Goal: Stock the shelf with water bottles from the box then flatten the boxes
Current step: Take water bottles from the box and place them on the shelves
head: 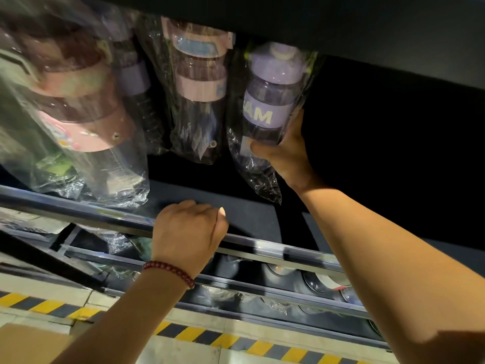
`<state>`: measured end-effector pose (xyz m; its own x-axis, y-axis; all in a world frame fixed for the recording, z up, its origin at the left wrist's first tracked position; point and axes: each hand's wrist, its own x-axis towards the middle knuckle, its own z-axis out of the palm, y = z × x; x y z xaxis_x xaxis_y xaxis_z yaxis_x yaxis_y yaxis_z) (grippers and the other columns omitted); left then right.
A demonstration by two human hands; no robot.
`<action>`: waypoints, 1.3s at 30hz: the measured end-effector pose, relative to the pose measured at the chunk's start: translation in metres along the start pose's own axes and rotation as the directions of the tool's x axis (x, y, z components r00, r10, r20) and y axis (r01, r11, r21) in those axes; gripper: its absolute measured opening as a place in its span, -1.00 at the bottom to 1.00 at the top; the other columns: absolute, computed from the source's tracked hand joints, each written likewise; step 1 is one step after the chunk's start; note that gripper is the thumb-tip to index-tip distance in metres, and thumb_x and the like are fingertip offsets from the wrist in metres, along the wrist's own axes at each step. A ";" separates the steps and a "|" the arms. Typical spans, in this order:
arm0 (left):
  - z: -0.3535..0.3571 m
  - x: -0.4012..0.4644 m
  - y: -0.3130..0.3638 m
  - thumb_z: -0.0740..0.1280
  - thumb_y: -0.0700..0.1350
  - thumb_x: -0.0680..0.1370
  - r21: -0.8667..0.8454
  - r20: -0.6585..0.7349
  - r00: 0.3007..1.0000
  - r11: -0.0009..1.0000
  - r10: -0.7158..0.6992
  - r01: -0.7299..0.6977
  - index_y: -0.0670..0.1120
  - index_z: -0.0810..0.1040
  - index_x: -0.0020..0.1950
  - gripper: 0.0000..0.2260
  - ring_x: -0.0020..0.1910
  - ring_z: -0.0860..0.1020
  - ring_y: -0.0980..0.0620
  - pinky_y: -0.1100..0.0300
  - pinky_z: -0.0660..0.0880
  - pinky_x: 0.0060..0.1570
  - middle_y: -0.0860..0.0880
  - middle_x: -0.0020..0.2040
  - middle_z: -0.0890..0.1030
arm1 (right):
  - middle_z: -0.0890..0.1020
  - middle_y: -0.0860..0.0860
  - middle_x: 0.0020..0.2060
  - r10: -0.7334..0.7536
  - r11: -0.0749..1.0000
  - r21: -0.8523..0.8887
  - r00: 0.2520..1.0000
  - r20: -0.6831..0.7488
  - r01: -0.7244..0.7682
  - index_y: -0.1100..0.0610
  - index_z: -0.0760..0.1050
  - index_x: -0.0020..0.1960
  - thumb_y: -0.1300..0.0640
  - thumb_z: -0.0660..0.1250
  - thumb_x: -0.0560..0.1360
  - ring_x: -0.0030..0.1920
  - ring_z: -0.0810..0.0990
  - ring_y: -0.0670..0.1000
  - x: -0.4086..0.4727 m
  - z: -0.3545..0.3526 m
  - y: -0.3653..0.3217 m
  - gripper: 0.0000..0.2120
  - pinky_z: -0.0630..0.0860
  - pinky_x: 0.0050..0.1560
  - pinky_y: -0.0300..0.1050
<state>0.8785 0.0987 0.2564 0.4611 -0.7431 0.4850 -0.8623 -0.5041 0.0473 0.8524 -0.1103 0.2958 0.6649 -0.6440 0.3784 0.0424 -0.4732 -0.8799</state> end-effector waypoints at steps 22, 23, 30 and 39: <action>0.001 0.001 -0.001 0.11 -0.07 0.49 -0.016 0.001 1.000 1.000 -0.009 0.009 -0.09 0.40 -0.55 -0.60 -0.53 0.42 -0.06 0.20 0.32 -0.46 -0.02 -0.59 0.41 | 0.50 0.01 0.16 0.110 0.992 -0.055 0.991 -0.071 -0.114 0.21 0.25 0.38 0.28 0.55 0.31 0.11 0.54 -0.04 -0.009 0.012 0.021 -0.25 0.45 0.03 -0.41; 0.001 0.001 -0.001 0.11 -0.07 0.49 -0.016 0.002 1.000 1.000 -0.007 0.007 -0.09 0.40 -0.55 -0.60 -0.53 0.42 -0.06 0.20 0.32 -0.46 -0.02 -0.59 0.42 | 0.50 0.02 0.17 0.104 0.992 -0.067 0.992 -0.068 -0.109 0.22 0.24 0.39 0.27 0.55 0.31 0.12 0.53 -0.04 -0.008 0.012 0.022 -0.24 0.45 0.04 -0.43; 0.001 0.001 -0.001 0.12 -0.06 0.49 -0.012 -0.024 1.000 1.000 0.010 -0.011 -0.08 0.39 -0.55 -0.61 -0.54 0.41 -0.06 0.20 0.31 -0.47 -0.02 -0.59 0.42 | 0.45 -0.06 0.15 0.175 0.978 -0.108 0.983 -0.054 -0.180 0.19 0.22 0.40 0.23 0.58 0.28 0.14 0.47 -0.09 -0.007 0.007 0.022 -0.19 0.45 0.16 -0.22; -0.022 0.007 0.000 -0.01 0.05 0.59 -0.088 0.315 0.949 0.996 -0.002 0.031 -0.03 0.43 -0.29 -0.64 -0.15 0.53 -0.05 0.15 0.34 -0.23 -0.02 -0.26 0.57 | 0.51 0.09 0.24 0.384 0.894 -0.199 0.915 -0.125 -0.402 0.19 0.40 0.32 0.19 0.48 0.41 0.20 0.52 0.10 -0.069 -0.027 -0.033 -0.47 0.47 0.11 -0.14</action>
<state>0.8771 0.1036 0.2789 0.5052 -0.8429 0.1853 -0.8626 -0.4864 0.1389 0.7851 -0.0665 0.3067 0.5318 -0.8457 0.0443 -0.3781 -0.2839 -0.8811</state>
